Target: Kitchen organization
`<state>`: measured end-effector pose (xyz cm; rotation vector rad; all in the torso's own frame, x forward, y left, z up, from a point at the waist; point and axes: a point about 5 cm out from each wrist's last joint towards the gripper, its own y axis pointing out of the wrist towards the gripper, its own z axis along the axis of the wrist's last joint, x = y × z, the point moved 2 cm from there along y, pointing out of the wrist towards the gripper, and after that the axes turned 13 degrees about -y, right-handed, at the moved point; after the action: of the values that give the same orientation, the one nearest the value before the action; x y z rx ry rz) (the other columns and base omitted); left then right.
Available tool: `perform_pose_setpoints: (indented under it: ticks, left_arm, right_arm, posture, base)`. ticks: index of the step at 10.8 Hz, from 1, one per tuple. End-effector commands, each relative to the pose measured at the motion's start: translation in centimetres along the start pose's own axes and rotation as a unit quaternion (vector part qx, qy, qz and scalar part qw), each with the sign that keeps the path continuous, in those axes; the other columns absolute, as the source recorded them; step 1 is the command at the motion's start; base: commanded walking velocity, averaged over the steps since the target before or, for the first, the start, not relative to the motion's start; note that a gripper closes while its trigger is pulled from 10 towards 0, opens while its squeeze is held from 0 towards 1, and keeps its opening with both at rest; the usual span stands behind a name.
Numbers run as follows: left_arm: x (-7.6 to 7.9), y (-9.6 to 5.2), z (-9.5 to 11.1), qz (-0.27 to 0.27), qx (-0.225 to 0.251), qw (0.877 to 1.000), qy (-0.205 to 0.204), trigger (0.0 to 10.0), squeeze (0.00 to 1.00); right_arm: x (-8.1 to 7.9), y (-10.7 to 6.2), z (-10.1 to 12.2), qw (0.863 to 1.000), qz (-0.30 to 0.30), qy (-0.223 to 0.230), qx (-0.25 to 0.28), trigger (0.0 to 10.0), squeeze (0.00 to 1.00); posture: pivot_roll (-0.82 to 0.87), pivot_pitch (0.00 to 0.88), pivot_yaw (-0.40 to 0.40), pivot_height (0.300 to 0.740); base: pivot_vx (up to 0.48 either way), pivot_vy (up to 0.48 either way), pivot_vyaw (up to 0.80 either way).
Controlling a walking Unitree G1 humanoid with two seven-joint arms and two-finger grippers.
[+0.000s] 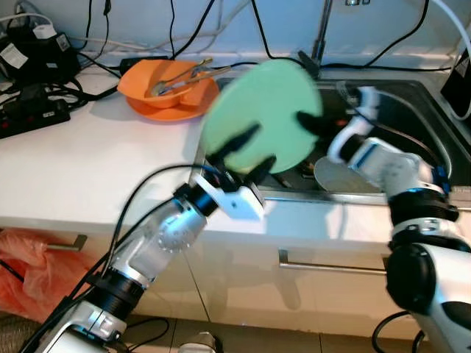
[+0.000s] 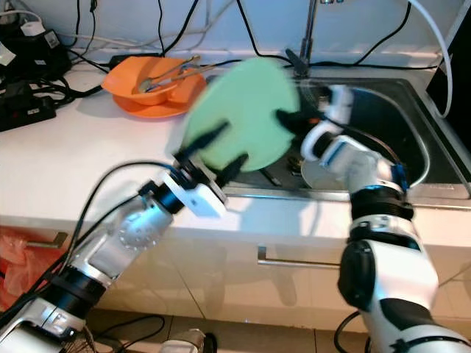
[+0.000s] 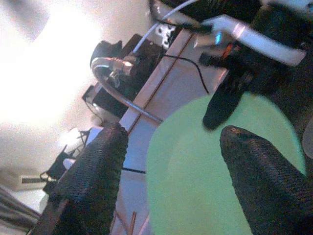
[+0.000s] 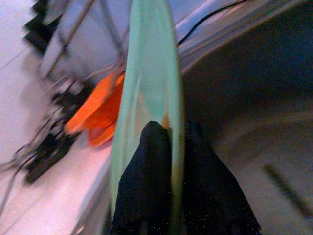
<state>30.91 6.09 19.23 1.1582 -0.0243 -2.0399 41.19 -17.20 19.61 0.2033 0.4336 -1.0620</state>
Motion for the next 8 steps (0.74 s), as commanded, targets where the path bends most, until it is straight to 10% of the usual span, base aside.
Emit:
perform_pose_setpoints:
  ticks: [1, 5, 7, 8]
  left_arm:
    - [-0.6, -0.4, -0.4, 0.016, -0.024, 0.999, -0.021, 10.0, 1.0]
    - [-1.1, -1.6, -2.6, 0.084, -0.133, 0.976, -0.15, 10.0, 1.0]
    - [-1.3, -1.7, -3.7, 0.127, -0.176, 0.952, -0.214, 10.0, 1.0]
    - [-1.1, -2.0, -4.5, 0.15, -0.208, 0.929, -0.268, 10.0, 1.0]
  right_arm:
    - [1.4, -0.6, 1.0, 0.998, -0.047, 0.001, 0.028, 0.0, 0.0]
    - [4.5, -2.2, -0.2, 0.983, -0.151, -0.105, 0.0, 0.9, 0.0]
    - [5.1, -2.3, -2.2, 0.969, -0.177, -0.168, -0.045, 10.0, 0.0]
    - [5.3, -2.4, -3.3, 0.964, -0.186, -0.182, -0.061, 10.0, 0.0]
  posture:
    - [0.22, 0.061, 0.055, 0.74]
    - [0.21, 0.064, 0.052, 0.74]
    - [0.21, 0.06, 0.053, 0.74]
    - [0.21, 0.058, 0.053, 0.74]
  base:
    - [0.0, 0.0, 0.0]
    - [0.0, 0.0, 0.0]
    - [0.0, 0.0, 0.0]
    - [0.0, 0.0, 0.0]
